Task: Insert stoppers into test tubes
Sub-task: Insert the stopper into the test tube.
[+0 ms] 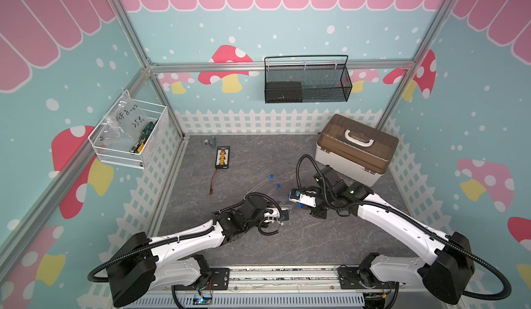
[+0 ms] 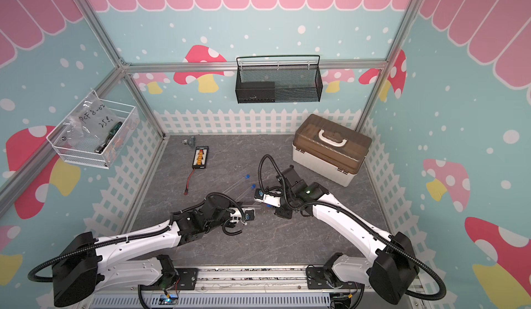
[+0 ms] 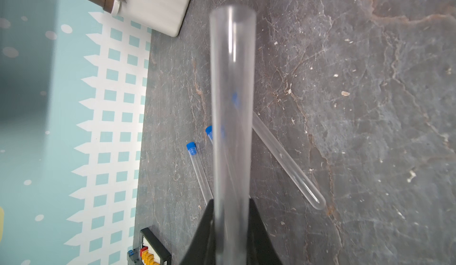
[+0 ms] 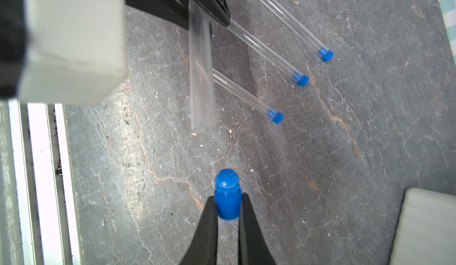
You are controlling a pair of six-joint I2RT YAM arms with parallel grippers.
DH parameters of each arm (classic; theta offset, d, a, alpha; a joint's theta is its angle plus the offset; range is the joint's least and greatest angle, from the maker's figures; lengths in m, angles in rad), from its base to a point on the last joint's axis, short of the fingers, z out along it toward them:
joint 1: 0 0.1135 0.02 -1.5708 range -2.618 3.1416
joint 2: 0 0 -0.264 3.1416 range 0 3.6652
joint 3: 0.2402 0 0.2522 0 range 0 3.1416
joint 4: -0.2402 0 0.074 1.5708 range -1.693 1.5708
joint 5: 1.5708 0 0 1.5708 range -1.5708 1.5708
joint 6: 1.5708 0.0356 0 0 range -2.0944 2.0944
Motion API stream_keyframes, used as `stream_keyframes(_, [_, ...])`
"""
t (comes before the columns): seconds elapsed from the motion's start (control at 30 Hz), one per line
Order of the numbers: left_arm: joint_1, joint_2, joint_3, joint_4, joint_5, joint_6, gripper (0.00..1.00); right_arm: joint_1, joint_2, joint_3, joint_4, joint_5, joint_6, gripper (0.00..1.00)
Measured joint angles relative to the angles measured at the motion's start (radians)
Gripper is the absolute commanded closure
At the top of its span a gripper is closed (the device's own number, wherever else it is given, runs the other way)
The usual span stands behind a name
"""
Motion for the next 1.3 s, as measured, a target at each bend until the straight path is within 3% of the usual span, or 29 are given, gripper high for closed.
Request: stream_keyframes(1.3, [-0.020,0.010,-0.016,0.034,-0.064,0.023,1.00,0.045,0.129,0.076,-0.013,-0.045,0.073,0.90])
